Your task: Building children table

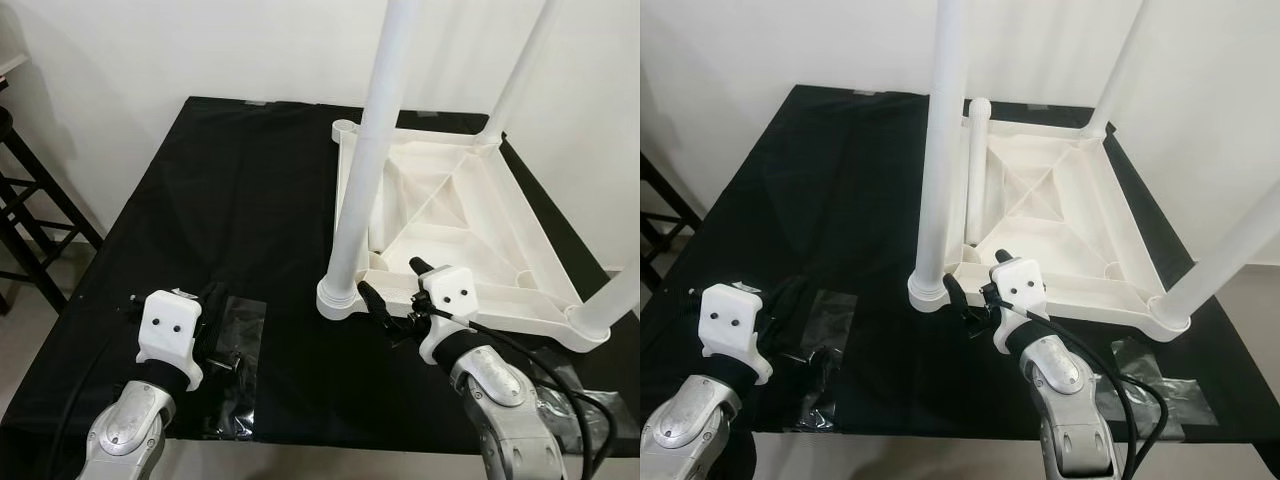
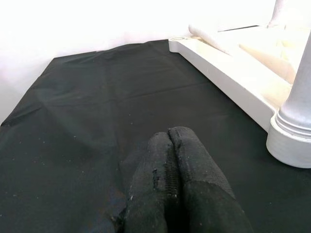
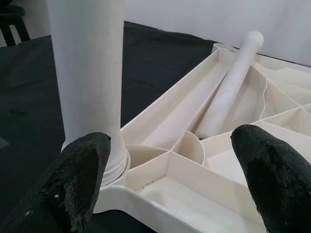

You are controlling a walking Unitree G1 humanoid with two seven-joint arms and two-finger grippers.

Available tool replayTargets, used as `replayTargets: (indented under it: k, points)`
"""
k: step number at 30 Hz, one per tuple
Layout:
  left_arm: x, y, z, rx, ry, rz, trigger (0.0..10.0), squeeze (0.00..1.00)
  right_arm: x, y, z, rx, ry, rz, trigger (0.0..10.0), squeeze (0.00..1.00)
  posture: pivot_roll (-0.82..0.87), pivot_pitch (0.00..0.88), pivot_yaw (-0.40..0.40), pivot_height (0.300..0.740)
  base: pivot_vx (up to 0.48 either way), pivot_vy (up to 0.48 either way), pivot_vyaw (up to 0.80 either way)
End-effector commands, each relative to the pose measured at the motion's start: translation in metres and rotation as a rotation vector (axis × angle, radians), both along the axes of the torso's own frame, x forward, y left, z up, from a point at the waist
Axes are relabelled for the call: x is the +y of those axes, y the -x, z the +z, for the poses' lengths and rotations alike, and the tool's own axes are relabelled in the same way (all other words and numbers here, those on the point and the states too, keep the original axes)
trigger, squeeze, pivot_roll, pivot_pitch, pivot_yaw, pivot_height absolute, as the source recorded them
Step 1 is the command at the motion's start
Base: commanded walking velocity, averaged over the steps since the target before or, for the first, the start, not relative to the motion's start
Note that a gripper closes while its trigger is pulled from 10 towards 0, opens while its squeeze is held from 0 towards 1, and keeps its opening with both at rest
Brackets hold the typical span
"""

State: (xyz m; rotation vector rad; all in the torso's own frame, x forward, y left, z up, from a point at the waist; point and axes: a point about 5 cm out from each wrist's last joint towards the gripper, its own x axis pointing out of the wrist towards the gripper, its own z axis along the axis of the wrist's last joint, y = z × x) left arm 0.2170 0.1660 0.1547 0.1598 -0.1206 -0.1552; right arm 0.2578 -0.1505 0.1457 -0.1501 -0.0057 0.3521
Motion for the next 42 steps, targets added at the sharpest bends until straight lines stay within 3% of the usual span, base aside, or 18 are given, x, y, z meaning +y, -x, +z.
replayTargets:
  k: [1,6,32,35,42]
  points:
    - [-0.0022,-0.0015,-0.0008,0.006,-0.028,-0.010,10.0,0.00,0.0004,0.0019,-0.0020,0.004,-0.012,0.001,10.0,0.00,0.02,0.075,-0.054,0.740,0.000,0.000,0.00]
    - [-0.0041,-0.0036,0.0003,-0.004,-0.051,-0.016,8.9,0.00,0.0005,0.0013,-0.0022,0.006,-0.015,0.006,10.0,0.00,0.01,0.080,-0.059,0.740,0.000,0.000,0.00]
    - [-0.0065,-0.0038,0.0011,-0.007,-0.076,-0.018,9.5,0.00,0.0018,0.0000,-0.0031,0.017,-0.009,0.021,10.0,0.00,0.00,0.088,-0.052,0.740,0.000,0.000,0.00]
    - [-0.0077,-0.0038,0.0008,-0.005,-0.089,-0.022,10.0,0.00,0.0014,-0.0003,-0.0031,0.018,-0.005,0.025,10.0,0.00,0.00,0.087,-0.053,0.740,0.000,0.000,0.00]
    - [-0.0120,-0.0053,0.0007,-0.004,-0.152,-0.037,10.0,0.00,0.0005,-0.0016,-0.0027,0.018,0.014,0.032,10.0,0.00,-0.01,0.086,-0.055,0.740,0.000,0.000,0.00]
